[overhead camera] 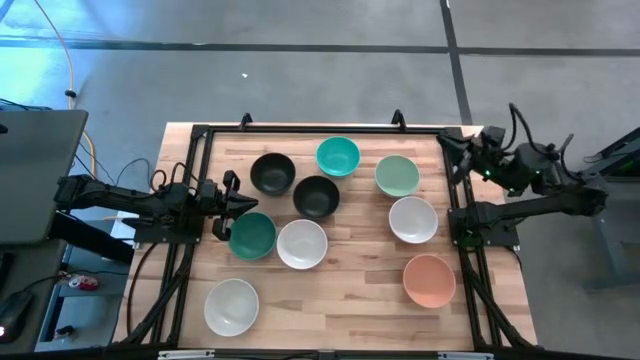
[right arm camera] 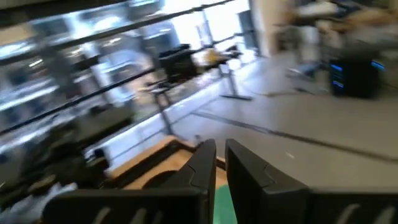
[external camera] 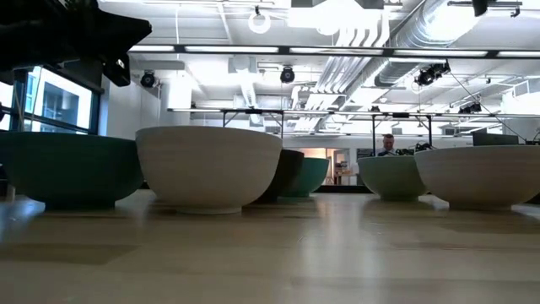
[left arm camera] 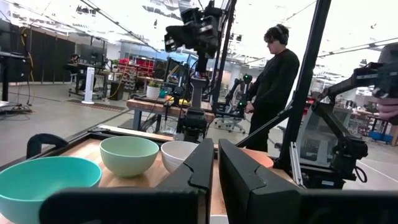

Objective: Nest bowls inside each other
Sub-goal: Stack the light green bowl on top of bottom right black bowl

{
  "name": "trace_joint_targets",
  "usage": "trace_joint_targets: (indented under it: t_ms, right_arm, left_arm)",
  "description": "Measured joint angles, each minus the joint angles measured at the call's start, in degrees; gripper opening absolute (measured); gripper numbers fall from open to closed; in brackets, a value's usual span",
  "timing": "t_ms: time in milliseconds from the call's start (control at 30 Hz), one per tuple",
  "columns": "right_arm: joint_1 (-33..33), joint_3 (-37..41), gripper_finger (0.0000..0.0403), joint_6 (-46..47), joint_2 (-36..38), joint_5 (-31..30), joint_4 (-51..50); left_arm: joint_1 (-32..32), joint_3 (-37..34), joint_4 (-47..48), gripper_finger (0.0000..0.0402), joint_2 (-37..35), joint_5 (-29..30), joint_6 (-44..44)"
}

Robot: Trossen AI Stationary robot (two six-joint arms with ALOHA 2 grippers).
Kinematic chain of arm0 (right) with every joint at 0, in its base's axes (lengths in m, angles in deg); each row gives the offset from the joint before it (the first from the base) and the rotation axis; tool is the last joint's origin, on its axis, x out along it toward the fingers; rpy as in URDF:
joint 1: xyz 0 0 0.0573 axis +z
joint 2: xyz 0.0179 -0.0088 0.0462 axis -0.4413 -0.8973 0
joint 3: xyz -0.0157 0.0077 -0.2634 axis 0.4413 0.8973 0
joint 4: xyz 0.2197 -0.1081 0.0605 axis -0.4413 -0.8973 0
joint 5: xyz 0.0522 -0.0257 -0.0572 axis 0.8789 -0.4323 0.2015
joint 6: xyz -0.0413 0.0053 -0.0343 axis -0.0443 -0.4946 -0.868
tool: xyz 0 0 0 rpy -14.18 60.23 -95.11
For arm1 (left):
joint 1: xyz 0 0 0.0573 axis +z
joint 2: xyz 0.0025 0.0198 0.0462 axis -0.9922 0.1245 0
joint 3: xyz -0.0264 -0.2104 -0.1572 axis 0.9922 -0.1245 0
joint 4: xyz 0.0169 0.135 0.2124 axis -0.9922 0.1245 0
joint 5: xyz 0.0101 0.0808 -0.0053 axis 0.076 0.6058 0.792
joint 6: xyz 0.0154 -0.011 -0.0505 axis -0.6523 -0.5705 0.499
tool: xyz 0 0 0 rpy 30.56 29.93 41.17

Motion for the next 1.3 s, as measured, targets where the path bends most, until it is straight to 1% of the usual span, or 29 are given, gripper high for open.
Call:
trace_joint_targets:
  t_ms: [67, 133, 233, 300, 400, 433, 467, 567, 633, 700, 733, 833, 900, 967, 1067, 1200, 1300]
  right_arm:
    - [0.0, 0.0, 0.003, -3.16, 0.0, 3.83, 0.49]
    - [0.0, 0.0, 0.003, -5.1, 0.0, 5.51, -0.97]
    - [0.0, 0.02, 0.003, -5.15, 0.0, 4.16, -5.98]
    - [-0.02, 0.11, 0.003, -5.23, -0.01, 4.17, -7.61]
    - [-0.02, 0.11, 0.003, -5.05, -0.46, 6.66, -6.24]
    - [0.02, 0.11, 0.003, -4.96, -0.61, 6.68, -5.45]
    - [-0.02, 0.11, 0.003, -5.24, -0.66, 6.41, -4.41]
    - [-0.04, 0.11, 0.003, -6.06, -0.5, 2.83, -3.17]
    - [-0.04, 0.11, 0.003, -3.04, -0.44, 0.57, -3.32]
    - [-0.04, 0.11, 0.003, 1.49, -0.5, -2.81, -5.53]
    - [-0.04, -0.02, 0.003, 5.13, -0.5, -4.31, -8.14]
    - [-0.08, -1.15, 0.003, 20.21, -0.48, -7.29, -18.43]
    - [-0.09, -1.46, 0.003, 28.73, -0.42, -7.85, -23.37]
    - [-0.11, -1.51, 0.003, 34.43, -0.46, -7.86, -25.91]
    - [-0.51, -1.58, 0.003, 38.21, -0.62, -7.9, -26.66]
    - [-1.88, -1.6, 0.003, 38.58, -0.98, -7.29, -27.25]
    - [-3.76, -1.6, 0.0035, 39.13, -1.01, -5.38, -29.91]
  left_arm:
    - [0.0, 0.0, 0.0, 0.0015, 0.0, 0.0, 0.0]
    - [0.0, 0.0, 0.0, 0.0015, 0.0, 0.0, 0.0]
    - [0.02, 0.0, 0.0, 0.0015, 0.0, 0.0, 0.0]
    - [0.0, 0.0, 0.0, 0.0015, 0.0, 0.0, 0.0]
    - [0.0, 0.0, -0.02, 0.0015, 0.0, 0.0, 0.22]
    - [0.0, 0.0, -0.02, 0.0015, 0.0, 0.0, 0.75]
    - [0.0, 0.0, -0.02, 0.0015, 0.0, 0.03, 1.34]
    - [0.0, 0.0, -0.02, 0.0015, 0.0, 0.07, 2.01]
    - [0.0, 0.0, -0.02, 0.0015, 0.0, 0.07, 2.15]
    - [0.0, 0.0, -0.02, 0.0015, 0.0, 0.07, 2.6]
    - [0.0, 0.0, -0.02, 0.0015, 0.0, 0.07, 3.05]
    - [0.0, 0.0, -0.02, 0.0015, 0.0, 0.03, 3.63]
    - [0.0, 0.0, -0.02, 0.0015, 0.0, -0.15, 3.59]
    - [0.0, 0.0, -0.02, 0.0015, 0.0, -0.15, 3.55]
    - [0.02, 0.0, -0.02, 0.0015, 0.0, 0.0, 3.5]
    - [0.0, 0.0, -0.02, 0.0015, 0.0, 1.54, 3.46]
    - [0.0, 0.0, 0.23, 0.0015, 0.0, 2.68, 3.45]
